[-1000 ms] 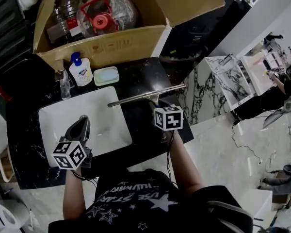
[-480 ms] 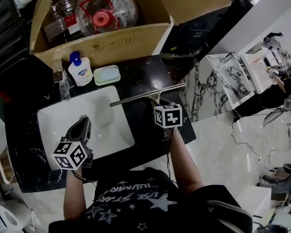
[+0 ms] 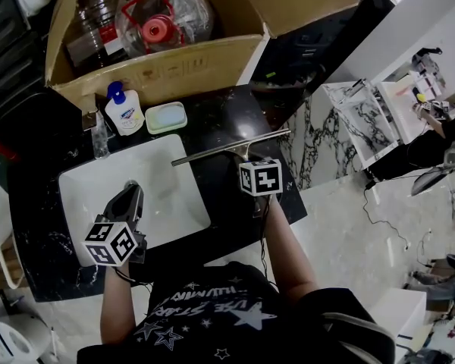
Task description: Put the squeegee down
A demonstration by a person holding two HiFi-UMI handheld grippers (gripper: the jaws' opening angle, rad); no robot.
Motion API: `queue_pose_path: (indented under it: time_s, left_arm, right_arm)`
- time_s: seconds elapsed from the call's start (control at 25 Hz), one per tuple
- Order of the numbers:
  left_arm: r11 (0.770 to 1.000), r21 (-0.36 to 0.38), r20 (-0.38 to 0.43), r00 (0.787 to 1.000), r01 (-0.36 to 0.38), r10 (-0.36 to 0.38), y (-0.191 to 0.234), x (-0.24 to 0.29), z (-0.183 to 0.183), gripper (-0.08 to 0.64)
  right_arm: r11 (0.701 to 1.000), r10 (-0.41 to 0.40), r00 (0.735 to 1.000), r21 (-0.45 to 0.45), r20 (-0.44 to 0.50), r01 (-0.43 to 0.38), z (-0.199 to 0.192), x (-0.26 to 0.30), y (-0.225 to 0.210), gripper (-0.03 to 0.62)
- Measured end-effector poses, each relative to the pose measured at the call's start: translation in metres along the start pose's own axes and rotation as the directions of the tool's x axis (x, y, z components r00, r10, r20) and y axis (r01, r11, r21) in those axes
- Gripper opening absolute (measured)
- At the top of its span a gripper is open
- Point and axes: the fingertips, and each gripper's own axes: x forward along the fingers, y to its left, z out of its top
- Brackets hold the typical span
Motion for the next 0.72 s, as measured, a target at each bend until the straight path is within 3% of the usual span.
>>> queue_pose_path:
  time_s: [0.72]
  left_arm:
    - [0.999, 0.01, 0.054, 0.998, -0.042, 0.041, -0.021, -0.019, 0.004, 0.021]
  right_arm:
    - [0.999, 0.041, 0.998, -0.025, 0.042, -0.04, -0.002, -0.016, -0.002, 0.149]
